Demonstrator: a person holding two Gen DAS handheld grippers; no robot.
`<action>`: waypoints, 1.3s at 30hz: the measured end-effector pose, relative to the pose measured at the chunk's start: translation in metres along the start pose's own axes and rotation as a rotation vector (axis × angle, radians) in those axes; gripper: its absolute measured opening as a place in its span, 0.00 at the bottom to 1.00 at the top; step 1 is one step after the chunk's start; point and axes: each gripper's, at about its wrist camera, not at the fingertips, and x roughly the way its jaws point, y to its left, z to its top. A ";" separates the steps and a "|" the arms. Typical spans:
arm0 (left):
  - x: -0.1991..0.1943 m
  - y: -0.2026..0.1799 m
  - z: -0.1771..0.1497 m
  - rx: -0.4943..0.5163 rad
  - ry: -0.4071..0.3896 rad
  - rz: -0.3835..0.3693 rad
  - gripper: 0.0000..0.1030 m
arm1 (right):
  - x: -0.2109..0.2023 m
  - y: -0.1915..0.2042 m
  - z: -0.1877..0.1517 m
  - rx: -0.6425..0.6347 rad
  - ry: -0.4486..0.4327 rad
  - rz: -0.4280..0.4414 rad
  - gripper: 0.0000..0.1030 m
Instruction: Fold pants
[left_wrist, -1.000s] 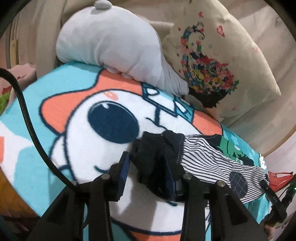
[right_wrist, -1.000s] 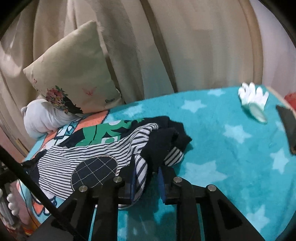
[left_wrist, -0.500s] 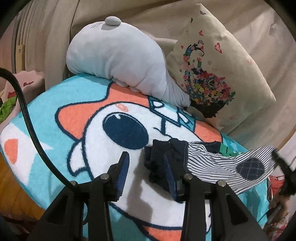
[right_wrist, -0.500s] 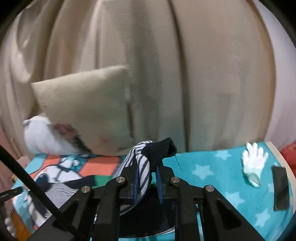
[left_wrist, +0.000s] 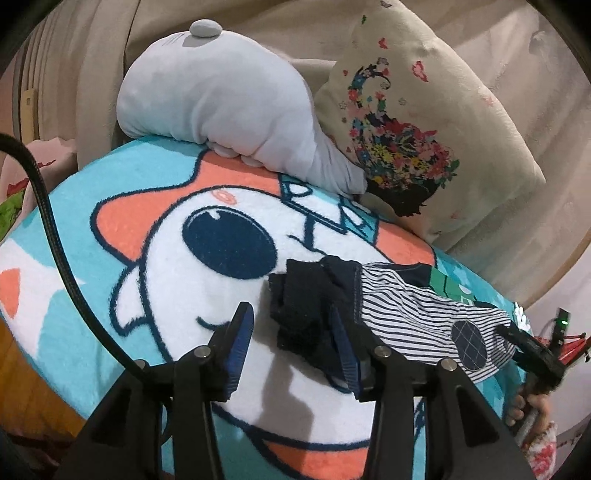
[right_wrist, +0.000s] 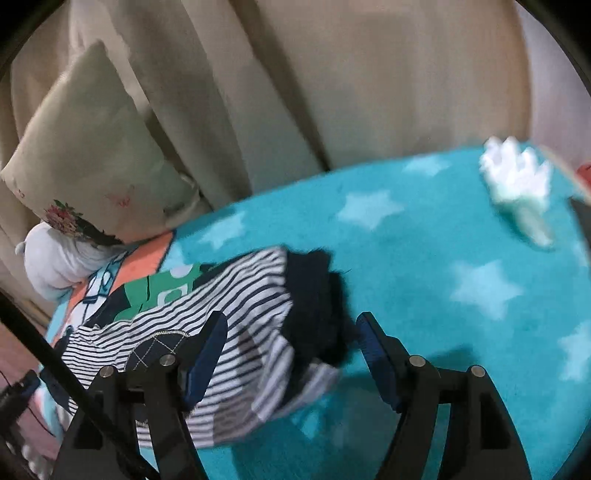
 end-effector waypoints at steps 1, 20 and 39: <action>-0.003 -0.001 0.000 0.003 -0.004 0.004 0.41 | 0.008 -0.002 0.001 0.022 0.016 0.021 0.59; -0.011 -0.012 -0.006 0.045 -0.015 0.011 0.55 | -0.078 -0.013 -0.036 0.134 -0.137 -0.053 0.34; -0.035 -0.080 -0.035 0.310 -0.237 0.269 0.88 | -0.114 0.066 -0.084 -0.101 -0.212 0.058 0.63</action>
